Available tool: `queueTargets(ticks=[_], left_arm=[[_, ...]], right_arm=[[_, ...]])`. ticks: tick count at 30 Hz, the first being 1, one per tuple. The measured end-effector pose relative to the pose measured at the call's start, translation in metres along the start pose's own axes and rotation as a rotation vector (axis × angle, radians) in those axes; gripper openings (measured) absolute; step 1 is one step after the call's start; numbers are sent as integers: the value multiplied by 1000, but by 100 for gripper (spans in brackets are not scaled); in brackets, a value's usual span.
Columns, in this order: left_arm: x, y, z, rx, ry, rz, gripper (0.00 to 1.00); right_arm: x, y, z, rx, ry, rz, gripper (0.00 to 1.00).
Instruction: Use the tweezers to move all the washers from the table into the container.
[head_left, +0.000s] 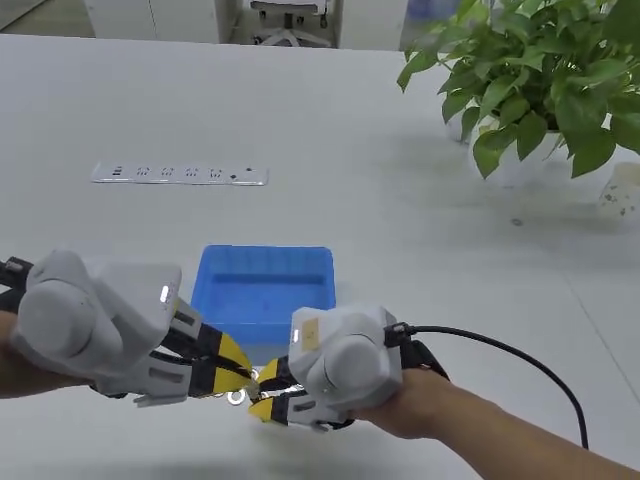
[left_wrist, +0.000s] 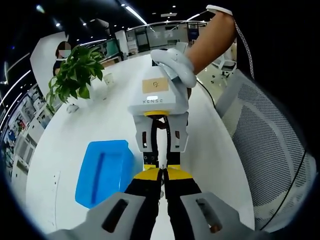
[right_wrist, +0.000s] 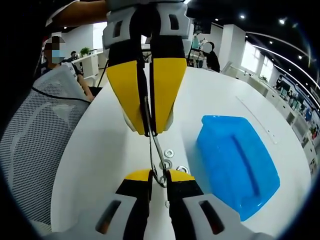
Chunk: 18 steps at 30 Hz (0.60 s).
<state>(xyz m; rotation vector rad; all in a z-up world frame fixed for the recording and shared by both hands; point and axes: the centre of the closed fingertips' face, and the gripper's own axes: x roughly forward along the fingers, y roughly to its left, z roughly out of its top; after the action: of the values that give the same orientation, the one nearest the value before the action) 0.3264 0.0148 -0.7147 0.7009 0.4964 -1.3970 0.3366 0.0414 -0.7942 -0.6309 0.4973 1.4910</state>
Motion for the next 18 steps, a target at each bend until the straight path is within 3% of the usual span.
queueTargets(ticks=[18], left_arm=[[2,13,-1,-35,-21,-9,6]], right_arm=[[-1,-1,-1,51,-15,3,17]])
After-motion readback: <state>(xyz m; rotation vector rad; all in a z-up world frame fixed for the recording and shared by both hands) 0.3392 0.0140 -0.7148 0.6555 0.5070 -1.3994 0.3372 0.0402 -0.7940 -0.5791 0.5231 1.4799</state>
